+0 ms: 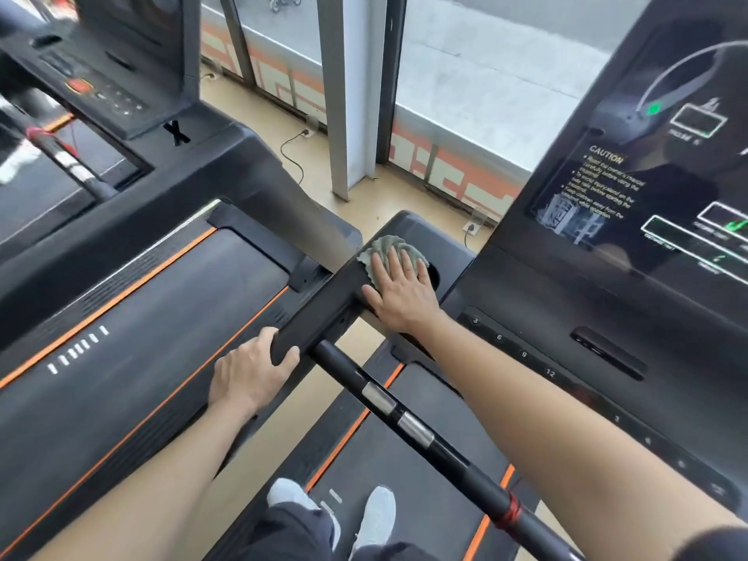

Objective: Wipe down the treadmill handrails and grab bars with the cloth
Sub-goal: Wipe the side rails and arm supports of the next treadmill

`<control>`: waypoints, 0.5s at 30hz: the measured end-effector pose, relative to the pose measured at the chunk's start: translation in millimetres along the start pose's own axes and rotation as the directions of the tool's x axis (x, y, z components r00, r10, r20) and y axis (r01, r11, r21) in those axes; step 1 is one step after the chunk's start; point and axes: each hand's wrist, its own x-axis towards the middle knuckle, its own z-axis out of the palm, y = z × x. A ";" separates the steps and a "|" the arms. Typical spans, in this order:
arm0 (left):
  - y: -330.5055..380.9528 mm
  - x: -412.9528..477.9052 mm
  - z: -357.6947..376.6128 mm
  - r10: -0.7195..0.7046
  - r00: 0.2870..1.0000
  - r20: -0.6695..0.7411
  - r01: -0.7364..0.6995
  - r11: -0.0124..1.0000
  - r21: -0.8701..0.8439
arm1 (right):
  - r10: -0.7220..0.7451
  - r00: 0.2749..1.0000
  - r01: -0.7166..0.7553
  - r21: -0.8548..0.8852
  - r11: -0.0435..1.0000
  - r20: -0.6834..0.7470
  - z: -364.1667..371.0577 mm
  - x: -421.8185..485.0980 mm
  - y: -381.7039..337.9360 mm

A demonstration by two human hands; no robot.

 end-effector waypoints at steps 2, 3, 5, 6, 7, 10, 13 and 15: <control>-0.1 0.1 0.0 0.002 1.000 0.002 -0.002 1.000 -0.001 | 0.035 0.999 -0.035 0.008 0.999 0.002 5.4 -3.8 1.4; -0.3 0.2 0.1 0.005 1.000 0.003 -0.005 1.000 0.003 | 0.044 0.999 -0.044 0.009 0.999 -0.003 9.9 -9.4 -0.1; -0.6 0.3 0.0 0.012 1.000 -0.002 -0.012 1.000 0.010 | 0.040 0.999 -0.041 -0.037 0.998 -0.030 17.3 -26.2 -3.8; -0.9 0.0 -0.1 0.014 1.000 -0.004 -0.014 1.000 0.012 | 0.032 0.998 -0.036 -0.078 0.996 -0.052 19.2 -35.4 -4.1; -1.1 -0.3 0.0 0.016 1.000 -0.004 -0.016 1.000 0.015 | 0.025 0.997 -0.033 -0.116 0.993 -0.073 19.4 -42.9 -2.6; 0.0 0.3 -0.1 0.012 1.000 0.009 -0.012 1.000 0.016 | 0.014 0.996 -0.031 -0.181 0.983 -0.093 14.9 -52.6 5.3; 1.4 0.7 -0.8 0.010 1.000 0.012 -0.011 1.000 0.024 | 0.013 0.996 -0.025 -0.140 0.990 -0.091 11.9 -47.0 0.4; 2.1 0.2 -1.1 0.012 1.000 0.009 -0.012 1.000 0.024 | 0.017 0.996 -0.023 -0.070 0.997 -0.082 12.7 -37.3 -8.2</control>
